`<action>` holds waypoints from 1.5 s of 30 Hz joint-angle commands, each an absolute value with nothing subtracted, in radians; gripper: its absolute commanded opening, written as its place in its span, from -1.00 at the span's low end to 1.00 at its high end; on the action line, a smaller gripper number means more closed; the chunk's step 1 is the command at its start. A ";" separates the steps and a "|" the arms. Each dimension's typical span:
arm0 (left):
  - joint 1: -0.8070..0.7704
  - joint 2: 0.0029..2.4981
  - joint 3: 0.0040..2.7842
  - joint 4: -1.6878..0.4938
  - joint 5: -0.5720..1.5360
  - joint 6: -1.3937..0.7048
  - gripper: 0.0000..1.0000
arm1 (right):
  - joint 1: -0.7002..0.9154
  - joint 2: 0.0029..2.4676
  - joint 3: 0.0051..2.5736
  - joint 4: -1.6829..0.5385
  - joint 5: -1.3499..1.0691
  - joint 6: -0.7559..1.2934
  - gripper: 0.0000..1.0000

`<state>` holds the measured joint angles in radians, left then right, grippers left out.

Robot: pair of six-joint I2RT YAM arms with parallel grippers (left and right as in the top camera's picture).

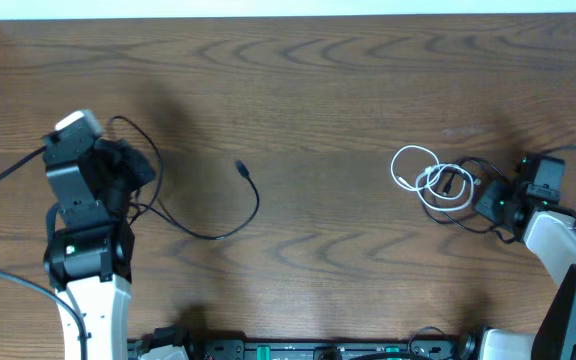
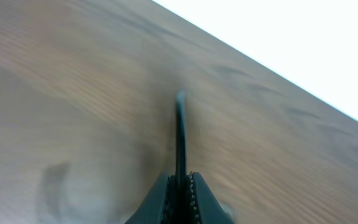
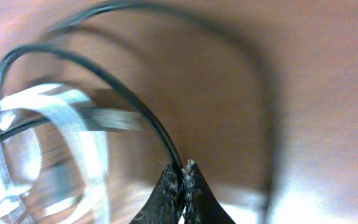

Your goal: Untangle cables

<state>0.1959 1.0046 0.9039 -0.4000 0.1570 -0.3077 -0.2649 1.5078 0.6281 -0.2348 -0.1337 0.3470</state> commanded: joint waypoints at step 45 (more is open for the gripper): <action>-0.529 1.653 0.913 -0.224 0.485 -0.279 0.24 | 0.192 1.496 0.622 -0.385 -0.725 0.265 -0.98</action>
<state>-0.5068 1.6165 0.9039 -0.2550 0.4915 -0.2874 0.1810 1.5078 0.6266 -0.3843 -0.6510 0.2798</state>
